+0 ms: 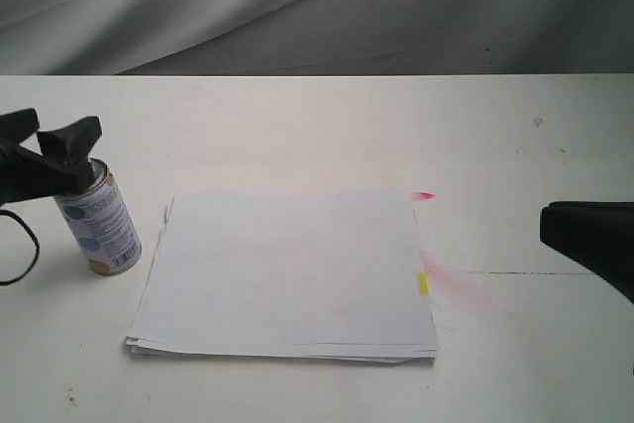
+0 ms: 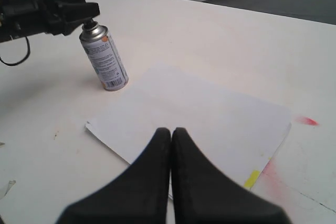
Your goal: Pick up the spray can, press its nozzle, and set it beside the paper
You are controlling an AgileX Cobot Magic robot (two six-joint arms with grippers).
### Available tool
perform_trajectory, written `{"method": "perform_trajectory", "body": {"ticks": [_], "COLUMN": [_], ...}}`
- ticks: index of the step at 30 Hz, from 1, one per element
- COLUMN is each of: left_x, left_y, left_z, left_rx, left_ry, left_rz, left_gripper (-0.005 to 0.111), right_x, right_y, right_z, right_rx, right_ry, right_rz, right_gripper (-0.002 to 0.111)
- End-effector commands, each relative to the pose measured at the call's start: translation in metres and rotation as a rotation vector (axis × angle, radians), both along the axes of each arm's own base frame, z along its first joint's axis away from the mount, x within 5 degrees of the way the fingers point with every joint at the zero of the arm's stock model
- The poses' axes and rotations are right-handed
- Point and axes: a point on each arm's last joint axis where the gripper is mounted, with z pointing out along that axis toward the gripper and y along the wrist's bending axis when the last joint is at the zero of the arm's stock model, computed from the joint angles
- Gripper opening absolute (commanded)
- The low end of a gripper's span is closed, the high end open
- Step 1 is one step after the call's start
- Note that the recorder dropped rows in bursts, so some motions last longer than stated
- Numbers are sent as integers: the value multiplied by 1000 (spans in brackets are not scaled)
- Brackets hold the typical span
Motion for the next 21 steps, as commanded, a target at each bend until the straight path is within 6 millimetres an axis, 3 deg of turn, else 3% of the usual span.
{"method": "perform_trajectory", "body": {"ticks": [1,9,17,21], "left_x": [-18,-79,-143,-166], "left_y": [3,-3,-5,-3], "left_z": [37,109,137,143], "left_rx": [-55,-66,-84,-126], "left_ry": [-70,-295,-388,-432], "left_rz": [66,59,98,143], "left_gripper": [67,67,65,48], "right_x": [-1,-1,-1,-1], "right_y": [0,0,0,0], "right_z": [0,0,0,0], "right_rx": [10,10,10,10], "right_ry": [-1,-1,-1,-1], "right_rz": [-1,-1,-1,-1], "right_gripper": [0,0,0,0]}}
